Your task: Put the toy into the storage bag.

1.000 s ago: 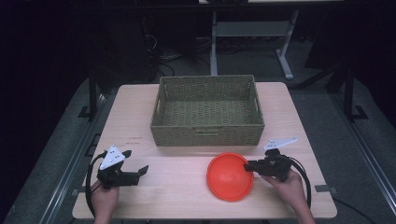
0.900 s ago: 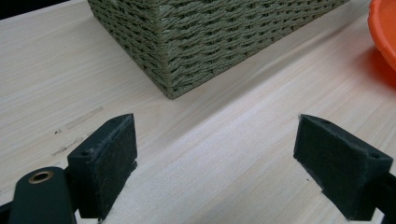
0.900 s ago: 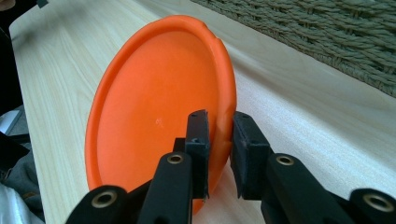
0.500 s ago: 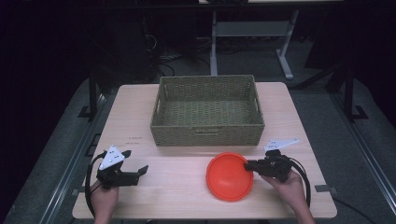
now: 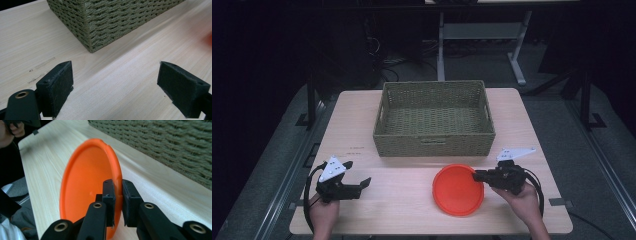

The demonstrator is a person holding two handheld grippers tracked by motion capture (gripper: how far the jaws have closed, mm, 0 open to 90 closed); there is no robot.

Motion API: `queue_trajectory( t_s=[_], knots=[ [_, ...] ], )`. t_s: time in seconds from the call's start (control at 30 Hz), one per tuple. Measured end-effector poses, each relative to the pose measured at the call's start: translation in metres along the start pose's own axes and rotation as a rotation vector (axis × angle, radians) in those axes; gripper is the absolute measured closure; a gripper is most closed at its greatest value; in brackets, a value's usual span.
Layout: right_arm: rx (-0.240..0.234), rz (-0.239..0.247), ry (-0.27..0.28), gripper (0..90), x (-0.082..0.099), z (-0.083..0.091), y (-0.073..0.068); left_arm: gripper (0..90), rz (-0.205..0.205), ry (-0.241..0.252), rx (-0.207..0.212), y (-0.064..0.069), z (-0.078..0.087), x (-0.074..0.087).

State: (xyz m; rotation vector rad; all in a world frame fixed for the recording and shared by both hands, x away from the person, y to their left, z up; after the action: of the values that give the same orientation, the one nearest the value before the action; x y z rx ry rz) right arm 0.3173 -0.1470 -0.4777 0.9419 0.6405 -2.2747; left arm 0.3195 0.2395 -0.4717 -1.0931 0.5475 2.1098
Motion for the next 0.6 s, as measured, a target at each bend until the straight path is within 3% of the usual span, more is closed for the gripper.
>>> queue_trajectory(
  t_s=[0.4,0.6],
  knots=[
    [-0.010,-0.039,0.074,81.8,-0.010,0.017,0.001,12.8,0.000,0.002,-0.002,0.000,0.000,0.000],
    [-0.021,-0.055,0.078,81.8,-0.017,0.021,-0.003,12.8,0.004,0.002,-0.007,0.000,0.001,0.001]
  ],
)
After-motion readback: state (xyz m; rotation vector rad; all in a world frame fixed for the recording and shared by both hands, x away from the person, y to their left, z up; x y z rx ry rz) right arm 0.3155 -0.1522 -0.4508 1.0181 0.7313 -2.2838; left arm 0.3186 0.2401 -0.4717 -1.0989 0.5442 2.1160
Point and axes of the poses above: each handheld gripper's, and its own axes: z roughly backward along the jaws, x roughly out of its underside, y roughly to its right, the point moved 9 cm from there along -z, roughly forward along the jaws, and after that the axes turned 10 degrees about x, right-handed, at the moved point
